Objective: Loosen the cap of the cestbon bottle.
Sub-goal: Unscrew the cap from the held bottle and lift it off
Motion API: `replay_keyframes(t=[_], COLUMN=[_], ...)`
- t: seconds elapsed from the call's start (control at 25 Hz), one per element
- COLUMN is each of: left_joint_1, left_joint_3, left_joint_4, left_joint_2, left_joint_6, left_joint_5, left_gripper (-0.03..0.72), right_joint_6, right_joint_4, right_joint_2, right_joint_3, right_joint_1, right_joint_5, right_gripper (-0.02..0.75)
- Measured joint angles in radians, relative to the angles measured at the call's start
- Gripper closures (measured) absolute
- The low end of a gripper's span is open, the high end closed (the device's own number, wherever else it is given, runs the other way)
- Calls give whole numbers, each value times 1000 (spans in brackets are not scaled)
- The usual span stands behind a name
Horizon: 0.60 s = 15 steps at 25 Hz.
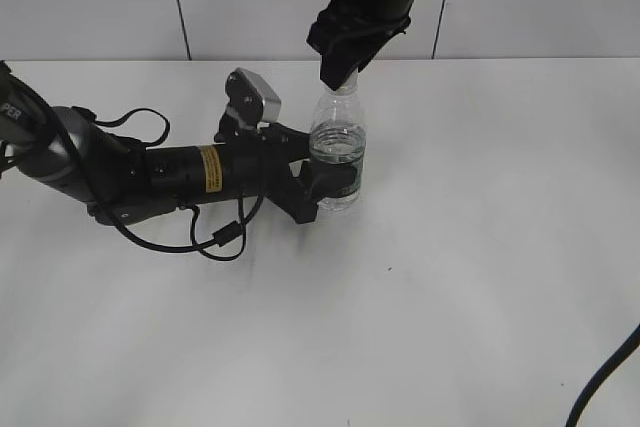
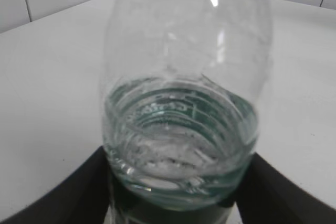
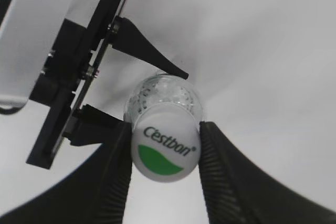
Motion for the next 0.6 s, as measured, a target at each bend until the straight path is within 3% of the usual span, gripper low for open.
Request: replay_keyframes(t=[0.32,0.6], left_joint_1=[0,0], left_joint_3=[0,-2], left_joint_4=[2,1], left_joint_2=[0,0], left_joint_6=[-1,-3], left_joint_5=[2,2], left_gripper=[266,266], right_joint_6=[-689,-1033], right_joint_4=[-27,-34], right_joint_2=[0,0], right_joint_3=[-6,-9], right_joint_1=[2,4], right_joint_5=[0,0], right_gripper=[439,439])
